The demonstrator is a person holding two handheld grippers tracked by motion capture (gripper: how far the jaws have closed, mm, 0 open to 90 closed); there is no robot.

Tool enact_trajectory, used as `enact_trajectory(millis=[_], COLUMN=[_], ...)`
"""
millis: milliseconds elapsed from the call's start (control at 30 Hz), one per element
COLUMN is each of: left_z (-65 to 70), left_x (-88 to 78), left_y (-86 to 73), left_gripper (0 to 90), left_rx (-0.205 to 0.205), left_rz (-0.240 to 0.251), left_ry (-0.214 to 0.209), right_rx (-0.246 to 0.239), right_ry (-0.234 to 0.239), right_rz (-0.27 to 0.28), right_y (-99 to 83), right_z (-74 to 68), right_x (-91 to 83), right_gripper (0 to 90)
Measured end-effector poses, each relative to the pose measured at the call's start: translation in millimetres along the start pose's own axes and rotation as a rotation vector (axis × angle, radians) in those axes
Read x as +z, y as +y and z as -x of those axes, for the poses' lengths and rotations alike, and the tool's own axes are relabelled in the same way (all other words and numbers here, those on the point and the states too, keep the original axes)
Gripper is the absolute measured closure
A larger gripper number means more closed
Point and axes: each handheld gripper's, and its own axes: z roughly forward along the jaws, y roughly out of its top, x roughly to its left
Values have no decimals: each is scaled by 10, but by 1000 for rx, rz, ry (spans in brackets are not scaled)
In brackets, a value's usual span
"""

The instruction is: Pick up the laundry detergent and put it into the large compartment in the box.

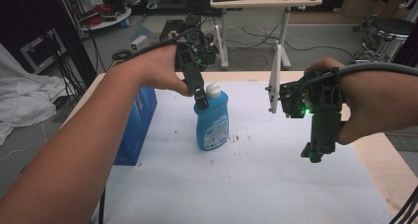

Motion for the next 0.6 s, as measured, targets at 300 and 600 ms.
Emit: enact_trajectory(millis=[300,600], left_z=[31,40], left_x=[207,396], left_y=[135,248], left_gripper=[17,17], left_rx=[-22,-31], left_rz=[-6,-17], left_ry=[-30,-17], right_rx=[5,19], right_ry=[-1,3], right_rz=[2,-1], right_y=[-16,-58], right_z=[-17,-21], right_x=[18,40], right_gripper=[105,105])
